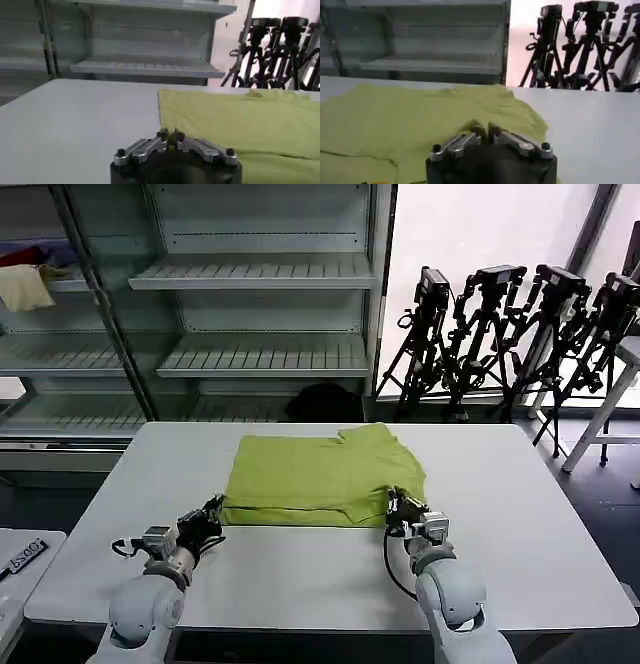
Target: Fold and organize the clothes.
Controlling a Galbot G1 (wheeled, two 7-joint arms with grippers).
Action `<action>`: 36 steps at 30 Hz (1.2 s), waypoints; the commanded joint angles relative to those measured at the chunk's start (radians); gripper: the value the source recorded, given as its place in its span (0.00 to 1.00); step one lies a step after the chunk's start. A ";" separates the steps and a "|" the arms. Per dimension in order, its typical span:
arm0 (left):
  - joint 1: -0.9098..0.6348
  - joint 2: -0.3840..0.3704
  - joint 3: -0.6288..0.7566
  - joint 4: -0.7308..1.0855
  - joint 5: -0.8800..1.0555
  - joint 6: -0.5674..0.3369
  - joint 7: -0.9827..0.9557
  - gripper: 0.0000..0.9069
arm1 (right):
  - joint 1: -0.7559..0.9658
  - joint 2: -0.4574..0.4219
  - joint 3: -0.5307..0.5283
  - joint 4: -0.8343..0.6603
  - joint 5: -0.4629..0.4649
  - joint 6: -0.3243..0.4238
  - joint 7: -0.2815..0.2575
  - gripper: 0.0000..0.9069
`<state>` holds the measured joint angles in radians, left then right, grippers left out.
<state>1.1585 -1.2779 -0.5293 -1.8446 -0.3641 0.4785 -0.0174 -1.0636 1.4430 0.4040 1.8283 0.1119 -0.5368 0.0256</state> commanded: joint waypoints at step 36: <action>0.106 -0.010 -0.010 -0.053 0.042 0.037 -0.001 0.37 | -0.167 -0.087 0.080 0.048 0.062 0.027 -0.002 0.00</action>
<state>1.2571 -1.2887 -0.5375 -1.8918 -0.3206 0.5158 -0.0195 -1.2186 1.3582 0.4801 1.8808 0.1711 -0.5094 0.0214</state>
